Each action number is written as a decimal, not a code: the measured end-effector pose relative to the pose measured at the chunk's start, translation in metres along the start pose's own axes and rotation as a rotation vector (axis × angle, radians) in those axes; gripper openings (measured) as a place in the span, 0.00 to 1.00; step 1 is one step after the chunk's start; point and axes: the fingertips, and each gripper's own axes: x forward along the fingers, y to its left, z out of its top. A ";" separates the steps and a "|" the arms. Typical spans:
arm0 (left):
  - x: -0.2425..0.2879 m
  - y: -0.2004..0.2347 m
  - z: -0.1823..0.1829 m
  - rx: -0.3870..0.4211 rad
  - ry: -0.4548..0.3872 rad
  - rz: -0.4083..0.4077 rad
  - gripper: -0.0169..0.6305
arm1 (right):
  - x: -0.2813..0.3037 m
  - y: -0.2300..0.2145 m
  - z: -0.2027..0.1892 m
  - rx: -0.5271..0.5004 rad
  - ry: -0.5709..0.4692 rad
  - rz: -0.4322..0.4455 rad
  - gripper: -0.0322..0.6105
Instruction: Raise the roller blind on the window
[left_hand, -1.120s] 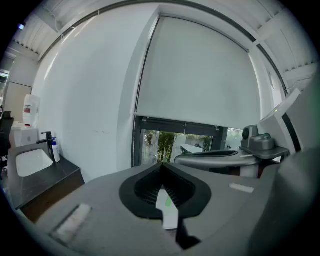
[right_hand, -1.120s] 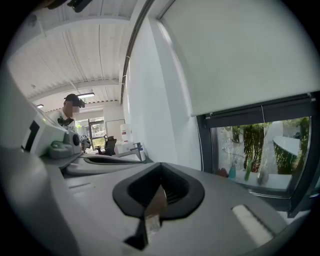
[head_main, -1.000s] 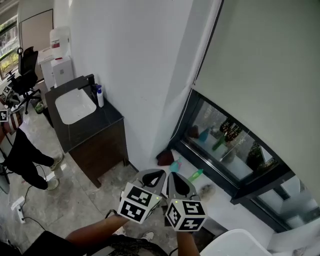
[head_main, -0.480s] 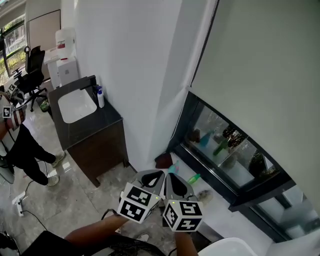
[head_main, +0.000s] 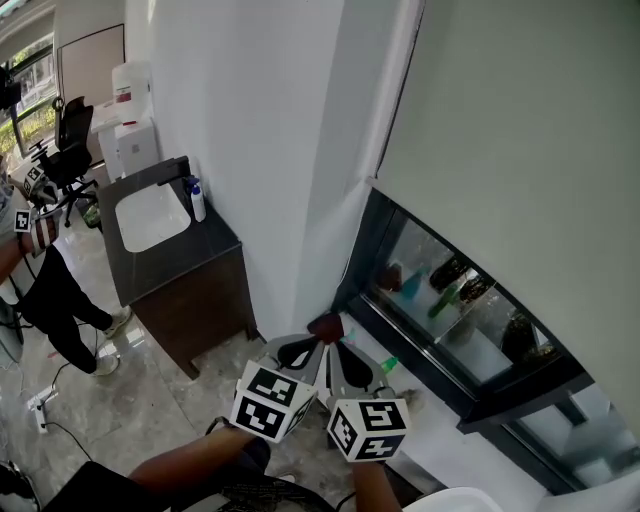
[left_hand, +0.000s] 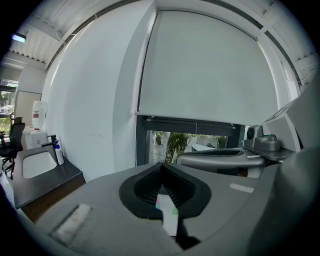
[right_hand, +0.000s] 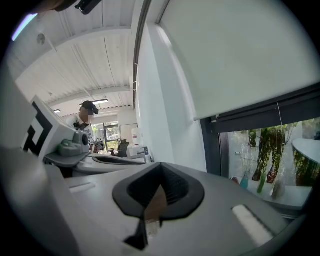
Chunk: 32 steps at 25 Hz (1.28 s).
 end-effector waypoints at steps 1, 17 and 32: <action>0.004 0.002 0.001 -0.002 -0.002 -0.002 0.01 | 0.004 -0.003 0.000 -0.002 0.004 -0.002 0.06; 0.100 0.095 0.054 -0.019 -0.059 -0.070 0.02 | 0.129 -0.059 0.037 -0.027 0.013 -0.026 0.06; 0.138 0.133 0.112 0.030 -0.118 -0.198 0.02 | 0.216 -0.093 0.137 -0.167 -0.088 0.056 0.08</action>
